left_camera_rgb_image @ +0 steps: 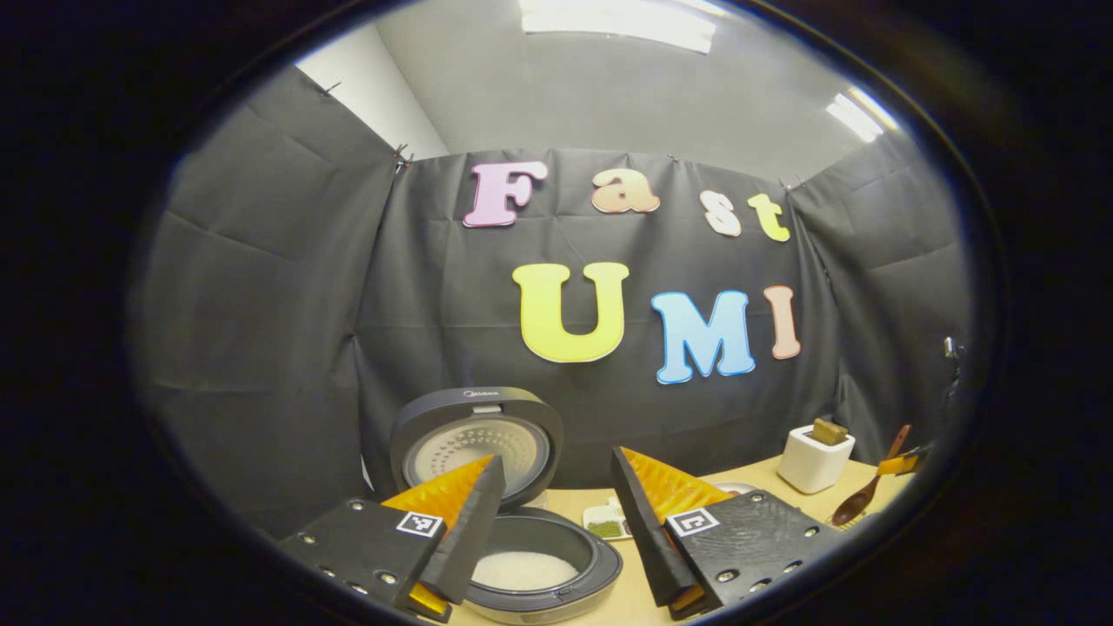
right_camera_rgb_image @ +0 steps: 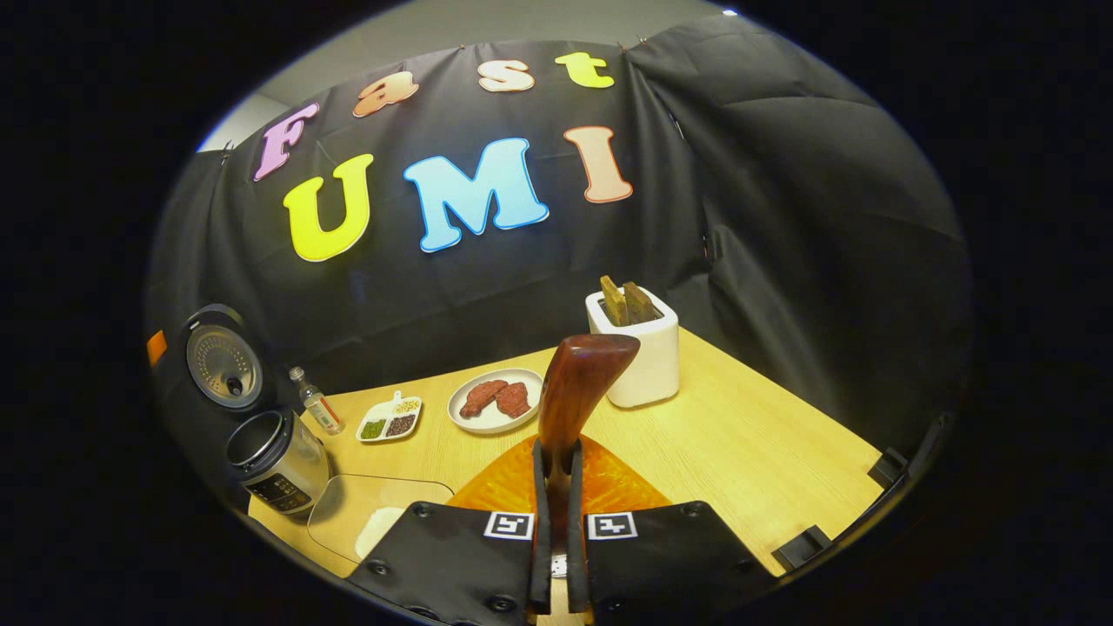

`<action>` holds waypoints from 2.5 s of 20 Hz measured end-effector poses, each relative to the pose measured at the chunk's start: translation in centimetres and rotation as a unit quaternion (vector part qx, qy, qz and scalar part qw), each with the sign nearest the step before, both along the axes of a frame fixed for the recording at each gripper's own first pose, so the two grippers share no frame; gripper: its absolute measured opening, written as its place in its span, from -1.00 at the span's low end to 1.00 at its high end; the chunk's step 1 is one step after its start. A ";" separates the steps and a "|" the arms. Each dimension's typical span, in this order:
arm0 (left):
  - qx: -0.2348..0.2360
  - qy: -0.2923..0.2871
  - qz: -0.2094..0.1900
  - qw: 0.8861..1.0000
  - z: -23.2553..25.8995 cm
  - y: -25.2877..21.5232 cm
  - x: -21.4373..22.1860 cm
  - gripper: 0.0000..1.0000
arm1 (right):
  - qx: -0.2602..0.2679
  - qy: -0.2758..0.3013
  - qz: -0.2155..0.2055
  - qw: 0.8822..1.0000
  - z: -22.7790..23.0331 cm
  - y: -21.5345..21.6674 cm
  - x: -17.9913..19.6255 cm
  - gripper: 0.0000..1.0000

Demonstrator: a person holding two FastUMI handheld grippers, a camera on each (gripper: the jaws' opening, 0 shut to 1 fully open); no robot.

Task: Close the left gripper, press the button to open the rice cooker; take a wooden spoon from the chopstick holder with the right hand, scoop a spoonful of rice and pour it into the rice cooker, then put the wooden spoon back into the chopstick holder.

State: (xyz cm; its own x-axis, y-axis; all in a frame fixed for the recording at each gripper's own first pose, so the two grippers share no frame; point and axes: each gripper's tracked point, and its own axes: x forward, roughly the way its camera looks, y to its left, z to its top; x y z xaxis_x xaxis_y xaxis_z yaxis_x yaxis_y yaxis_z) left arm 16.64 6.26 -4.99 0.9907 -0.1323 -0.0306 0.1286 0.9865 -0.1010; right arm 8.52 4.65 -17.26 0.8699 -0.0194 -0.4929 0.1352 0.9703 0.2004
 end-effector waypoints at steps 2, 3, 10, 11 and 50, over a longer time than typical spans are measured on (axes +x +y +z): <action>0.003 0.000 0.001 1.000 0.1 0.0 -0.1 0.58 | 0.003 0.009 0.000 1.000 -1.3 0.2 -0.3 -0.89; 0.004 0.001 0.001 1.000 0.1 -0.1 -0.1 0.58 | 0.005 0.014 0.001 1.000 -1.9 0.3 -0.4 -0.83; 0.012 0.004 0.008 1.000 -0.1 0.4 -0.6 0.58 | 0.011 0.026 0.003 1.000 -4.2 0.9 -0.6 -0.78; 0.013 0.003 0.009 1.000 -0.1 0.6 -0.7 0.57 | 0.012 0.026 0.002 1.000 -4.6 1.0 -0.8 -0.78; 0.002 0.021 0.077 0.997 1.6 9.8 22.9 0.53 | -0.128 -0.074 -0.064 0.987 5.1 -2.4 -4.6 0.96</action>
